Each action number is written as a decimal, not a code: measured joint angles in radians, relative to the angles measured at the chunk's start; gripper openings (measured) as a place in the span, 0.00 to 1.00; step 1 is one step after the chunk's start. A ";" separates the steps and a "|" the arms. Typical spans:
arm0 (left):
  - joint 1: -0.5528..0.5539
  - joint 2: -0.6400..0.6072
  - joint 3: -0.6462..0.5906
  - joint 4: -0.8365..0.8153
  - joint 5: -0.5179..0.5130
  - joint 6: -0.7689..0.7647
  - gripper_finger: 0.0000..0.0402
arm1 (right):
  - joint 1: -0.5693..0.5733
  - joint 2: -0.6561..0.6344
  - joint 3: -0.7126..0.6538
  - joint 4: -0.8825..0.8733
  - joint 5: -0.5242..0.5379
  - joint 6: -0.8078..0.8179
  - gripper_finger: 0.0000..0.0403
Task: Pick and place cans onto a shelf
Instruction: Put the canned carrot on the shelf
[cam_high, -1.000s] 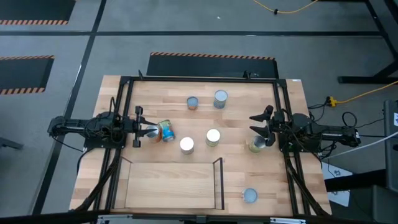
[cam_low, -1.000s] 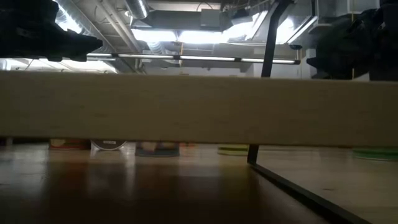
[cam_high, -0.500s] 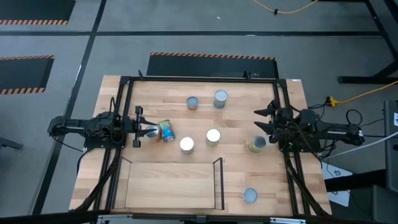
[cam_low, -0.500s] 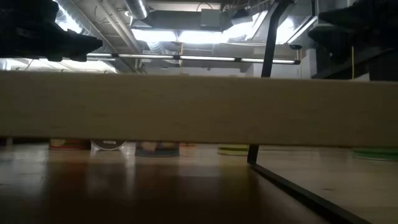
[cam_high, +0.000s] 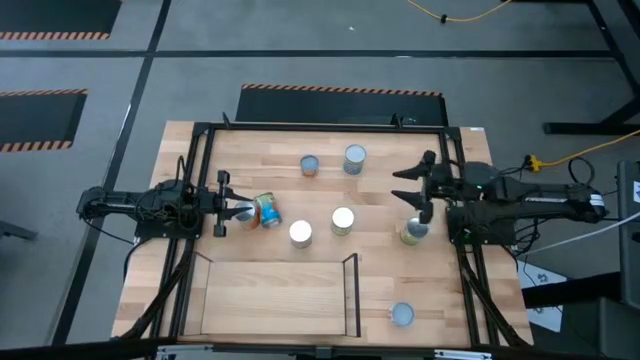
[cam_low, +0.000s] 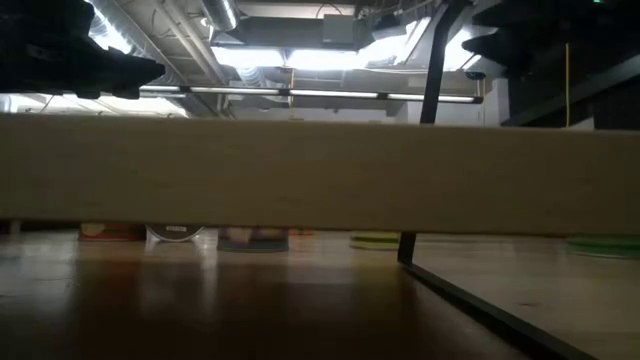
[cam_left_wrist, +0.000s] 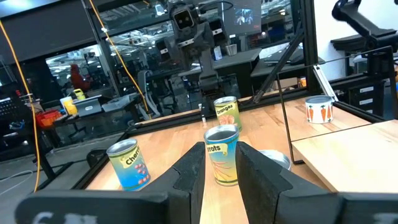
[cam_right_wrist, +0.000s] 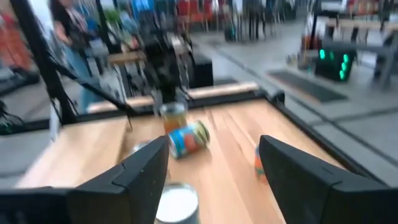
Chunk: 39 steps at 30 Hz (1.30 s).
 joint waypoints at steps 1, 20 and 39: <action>0.000 0.000 0.000 0.000 0.000 0.000 0.21 | -0.006 0.033 0.023 -0.020 0.000 0.000 0.64; 0.000 0.000 0.000 0.015 0.000 0.000 0.21 | -0.072 0.524 0.235 -0.083 -0.047 0.046 0.64; 0.000 0.000 0.000 0.015 0.000 0.000 0.21 | -0.072 0.829 0.235 0.024 -0.177 0.114 0.64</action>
